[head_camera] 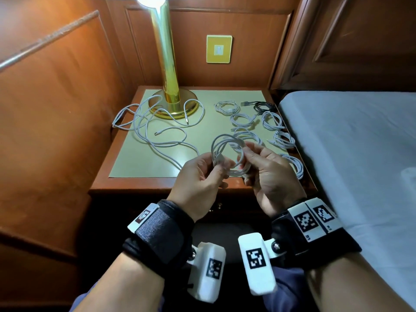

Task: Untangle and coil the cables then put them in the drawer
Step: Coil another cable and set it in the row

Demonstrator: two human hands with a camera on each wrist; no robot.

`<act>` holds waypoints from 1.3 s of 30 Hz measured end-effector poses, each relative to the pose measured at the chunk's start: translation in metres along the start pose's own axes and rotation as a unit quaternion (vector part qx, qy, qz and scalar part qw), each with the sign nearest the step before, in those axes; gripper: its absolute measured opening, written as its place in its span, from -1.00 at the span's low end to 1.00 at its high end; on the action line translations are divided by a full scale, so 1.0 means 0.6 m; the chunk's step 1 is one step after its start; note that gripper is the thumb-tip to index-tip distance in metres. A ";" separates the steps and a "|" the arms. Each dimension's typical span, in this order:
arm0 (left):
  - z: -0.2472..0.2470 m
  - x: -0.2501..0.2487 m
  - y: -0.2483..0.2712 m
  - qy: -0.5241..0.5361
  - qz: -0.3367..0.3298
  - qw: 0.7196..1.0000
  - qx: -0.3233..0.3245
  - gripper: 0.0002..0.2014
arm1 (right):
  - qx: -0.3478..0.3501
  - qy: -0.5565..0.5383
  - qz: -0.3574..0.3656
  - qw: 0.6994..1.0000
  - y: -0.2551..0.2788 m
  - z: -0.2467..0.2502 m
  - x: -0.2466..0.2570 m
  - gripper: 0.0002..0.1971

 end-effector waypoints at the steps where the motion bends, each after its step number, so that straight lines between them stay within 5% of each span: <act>1: -0.001 0.001 0.000 -0.004 0.003 1.000 0.011 -0.82 | 0.000 -0.018 -0.013 1.000 0.001 -0.002 0.000 -0.87; 8: -0.002 0.003 0.004 -0.059 0.011 0.997 0.047 -0.69 | 0.007 0.126 0.074 0.989 -0.004 0.016 0.010 -0.88; 13: 0.003 -0.001 0.002 -0.104 -0.005 0.994 0.026 -0.85 | -0.011 0.147 0.063 0.987 -0.008 0.029 0.011 -0.86; 18: 0.005 -0.002 0.003 -0.167 -0.023 0.986 0.006 -0.86 | 0.024 0.213 0.096 0.972 0.001 0.024 0.025 -0.65; 21: 0.005 0.000 0.002 -0.175 -0.018 0.984 0.001 -0.83 | 0.024 0.231 0.100 0.967 0.000 0.024 0.023 -0.76; 28: 0.014 0.014 -0.006 -0.093 0.025 0.994 -0.055 -0.84 | 0.045 0.253 0.110 0.960 0.000 0.015 0.018 -0.86; 39: 0.017 0.031 -0.005 0.129 0.125 0.981 -0.067 -0.81 | 0.035 0.280 0.245 0.928 0.017 -0.011 0.065 -0.75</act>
Point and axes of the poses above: each hand's wrist, its own y-axis away from the middle knuckle, its own z-axis out of the back of the hand, x = y × z, the point moved 8 cm from there along -y, towards the middle knuckle, and after that the axes turned 14 degrees about z, right-handed, at the moved point
